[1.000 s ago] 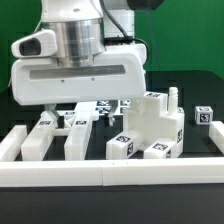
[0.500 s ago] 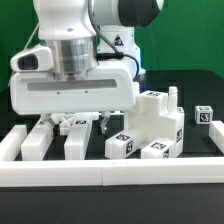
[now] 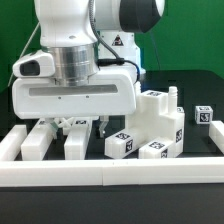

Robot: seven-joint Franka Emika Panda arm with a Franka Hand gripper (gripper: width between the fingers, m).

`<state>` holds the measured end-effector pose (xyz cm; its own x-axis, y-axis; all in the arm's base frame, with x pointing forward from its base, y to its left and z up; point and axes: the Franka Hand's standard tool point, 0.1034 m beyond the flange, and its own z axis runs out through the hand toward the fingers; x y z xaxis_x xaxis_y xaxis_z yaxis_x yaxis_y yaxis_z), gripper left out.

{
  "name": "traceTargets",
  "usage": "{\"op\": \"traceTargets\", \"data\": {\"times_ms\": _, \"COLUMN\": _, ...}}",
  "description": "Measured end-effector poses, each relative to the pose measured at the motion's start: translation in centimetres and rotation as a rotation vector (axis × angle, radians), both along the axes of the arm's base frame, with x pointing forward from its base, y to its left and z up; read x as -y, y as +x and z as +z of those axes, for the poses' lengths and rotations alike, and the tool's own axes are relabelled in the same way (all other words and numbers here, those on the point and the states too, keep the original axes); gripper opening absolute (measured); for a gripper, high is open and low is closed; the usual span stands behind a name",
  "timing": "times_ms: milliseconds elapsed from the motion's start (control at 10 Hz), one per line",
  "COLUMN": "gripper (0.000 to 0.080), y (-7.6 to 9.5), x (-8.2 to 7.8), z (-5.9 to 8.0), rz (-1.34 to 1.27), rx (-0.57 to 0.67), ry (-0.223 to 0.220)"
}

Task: Assemble chair

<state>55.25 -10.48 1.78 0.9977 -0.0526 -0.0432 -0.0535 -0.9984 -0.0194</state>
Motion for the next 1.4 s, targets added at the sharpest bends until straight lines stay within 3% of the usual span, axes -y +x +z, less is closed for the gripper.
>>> {"op": "traceTargets", "data": {"times_ms": 100, "gripper": 0.0438, "y": 0.0, "x": 0.0, "z": 0.0, "rz": 0.0, "rx": 0.0, "ry": 0.0}}
{"op": "traceTargets", "data": {"times_ms": 200, "gripper": 0.0438, "y": 0.0, "x": 0.0, "z": 0.0, "rz": 0.0, "rx": 0.0, "ry": 0.0}}
{"op": "traceTargets", "data": {"times_ms": 300, "gripper": 0.028, "y": 0.0, "x": 0.0, "z": 0.0, "rz": 0.0, "rx": 0.0, "ry": 0.0}}
{"op": "traceTargets", "data": {"times_ms": 1100, "gripper": 0.0282, "y": 0.0, "x": 0.1, "z": 0.4, "rz": 0.003, "rx": -0.009, "ry": 0.001}}
{"op": "traceTargets", "data": {"times_ms": 1400, "gripper": 0.0282, "y": 0.9, "x": -0.7, "z": 5.9, "rz": -0.007, "rx": 0.006, "ry": 0.031}}
